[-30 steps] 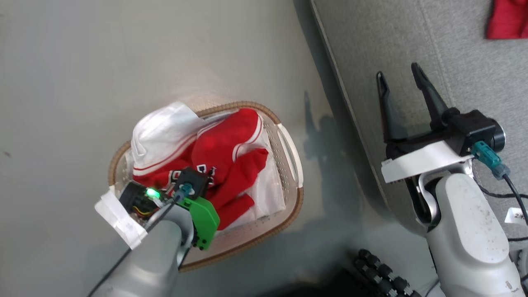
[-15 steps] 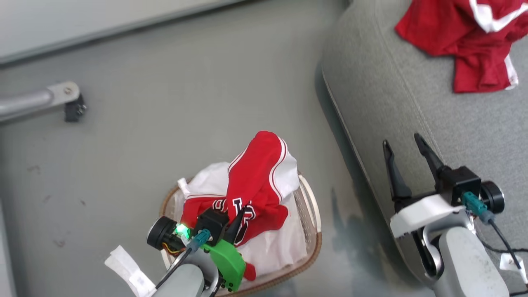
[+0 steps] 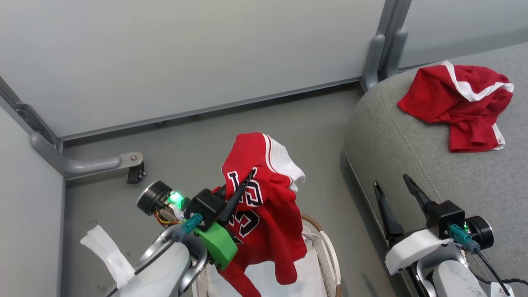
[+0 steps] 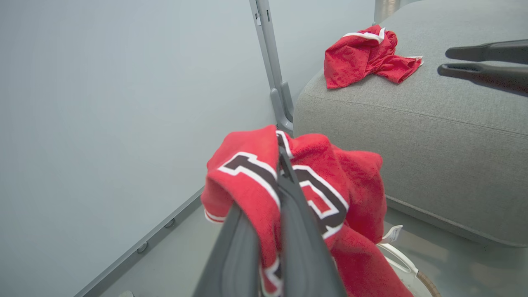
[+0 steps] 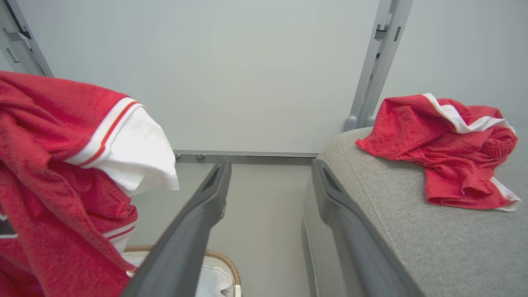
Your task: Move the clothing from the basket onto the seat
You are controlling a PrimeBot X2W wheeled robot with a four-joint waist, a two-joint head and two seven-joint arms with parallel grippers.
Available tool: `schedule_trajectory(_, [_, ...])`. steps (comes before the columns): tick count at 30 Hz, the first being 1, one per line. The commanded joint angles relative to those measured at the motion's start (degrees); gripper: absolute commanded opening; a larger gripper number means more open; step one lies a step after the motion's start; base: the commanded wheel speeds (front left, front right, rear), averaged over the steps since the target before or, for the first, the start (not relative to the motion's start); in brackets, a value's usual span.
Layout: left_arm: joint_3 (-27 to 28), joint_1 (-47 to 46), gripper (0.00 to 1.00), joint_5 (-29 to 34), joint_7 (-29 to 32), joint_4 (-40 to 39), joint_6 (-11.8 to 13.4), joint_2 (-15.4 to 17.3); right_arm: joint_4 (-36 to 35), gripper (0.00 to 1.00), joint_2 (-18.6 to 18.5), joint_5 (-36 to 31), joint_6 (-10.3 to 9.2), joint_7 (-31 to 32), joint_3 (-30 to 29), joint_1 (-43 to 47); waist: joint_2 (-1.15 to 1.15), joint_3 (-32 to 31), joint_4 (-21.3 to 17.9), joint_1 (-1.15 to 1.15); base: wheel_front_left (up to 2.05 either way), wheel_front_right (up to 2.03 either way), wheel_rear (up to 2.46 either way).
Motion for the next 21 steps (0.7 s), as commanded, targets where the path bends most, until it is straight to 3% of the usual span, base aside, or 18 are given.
schedule_trajectory(1, [-0.25, -1.84, 0.0, -0.86, 0.5, -1.09, -0.06, 1.27, 0.24, 1.0, -0.22, -0.18, -0.08, -0.11, 0.37, 1.05, 0.0, -4.76, 2.59, 0.0, 0.0, 0.0, 0.0])
schedule_trajectory(9, [-1.73, -11.57, 0.0, -4.44, 4.37, -6.93, -0.02, 6.64, 0.39, 1.0, -0.22, -0.75, -0.08, -0.11, 1.86, -1.03, 0.0, -5.87, 2.19, 0.0, 0.0, 0.0, 0.0])
schedule_trajectory(21, [-3.84, -23.24, 0.0, -7.06, 5.4, -9.45, -0.03, 10.44, 0.68, 1.0, -0.19, -1.59, -0.07, -0.11, 7.44, -5.35, 0.0, -5.8, 1.63, 0.0, 0.0, 0.0, 0.0])
